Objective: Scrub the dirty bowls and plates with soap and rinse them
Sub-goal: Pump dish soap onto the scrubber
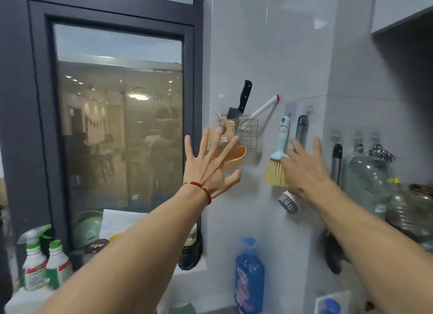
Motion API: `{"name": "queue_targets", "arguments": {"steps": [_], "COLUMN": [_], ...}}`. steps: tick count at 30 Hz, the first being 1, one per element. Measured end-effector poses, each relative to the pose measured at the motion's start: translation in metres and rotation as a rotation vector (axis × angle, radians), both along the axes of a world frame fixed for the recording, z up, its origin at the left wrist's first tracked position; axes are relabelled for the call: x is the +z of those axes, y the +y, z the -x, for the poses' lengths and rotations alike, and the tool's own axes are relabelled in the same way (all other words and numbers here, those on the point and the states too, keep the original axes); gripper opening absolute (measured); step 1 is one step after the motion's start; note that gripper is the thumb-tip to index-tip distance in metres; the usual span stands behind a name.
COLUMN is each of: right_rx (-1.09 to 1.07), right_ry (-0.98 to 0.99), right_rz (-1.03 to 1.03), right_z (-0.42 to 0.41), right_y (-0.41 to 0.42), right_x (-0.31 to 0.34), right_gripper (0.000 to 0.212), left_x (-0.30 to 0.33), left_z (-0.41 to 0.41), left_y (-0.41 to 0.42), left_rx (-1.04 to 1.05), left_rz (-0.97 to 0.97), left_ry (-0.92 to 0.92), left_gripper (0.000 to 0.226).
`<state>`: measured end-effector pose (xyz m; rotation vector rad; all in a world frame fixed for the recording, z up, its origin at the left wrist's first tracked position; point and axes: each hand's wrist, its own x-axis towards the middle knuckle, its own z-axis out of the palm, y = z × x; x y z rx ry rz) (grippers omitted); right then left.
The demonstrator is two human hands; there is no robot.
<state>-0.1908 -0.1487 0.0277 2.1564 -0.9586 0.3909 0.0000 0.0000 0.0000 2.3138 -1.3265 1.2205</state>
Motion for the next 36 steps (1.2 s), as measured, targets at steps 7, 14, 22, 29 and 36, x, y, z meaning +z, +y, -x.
{"name": "queue_targets", "arguments": {"steps": [7, 14, 22, 29, 36], "right_rx": [0.043, 0.223, 0.302, 0.392, 0.39], "right_ry": [0.274, 0.254, -0.072, -0.393, -0.343], "right_rz": [0.221, 0.315, -0.4, -1.086, -1.358], "right_z": [0.01, -0.016, -0.066, -0.091, -0.078], "right_y": [-0.015, -0.009, 0.028, 0.086, 0.083], "right_x": [0.024, 0.054, -0.041, -0.214, -0.311], "right_gripper": [0.038, 0.013, 0.023, 0.024, 0.026], "left_x": [-0.011, -0.024, -0.106, -0.192, -0.271], "left_z": [0.02, 0.009, -0.022, -0.025, -0.013], "left_y": [-0.025, -0.016, 0.039, 0.069, 0.038], "left_rx": [-0.098, -0.121, -0.323, -0.529, -0.403], "left_rz": [-0.047, 0.001, 0.244, 0.593, 0.703], "left_ry": [0.148, 0.706, 1.923, 2.204, 2.122], "left_gripper": [0.078, 0.084, 0.07, 0.017, 0.01]}}
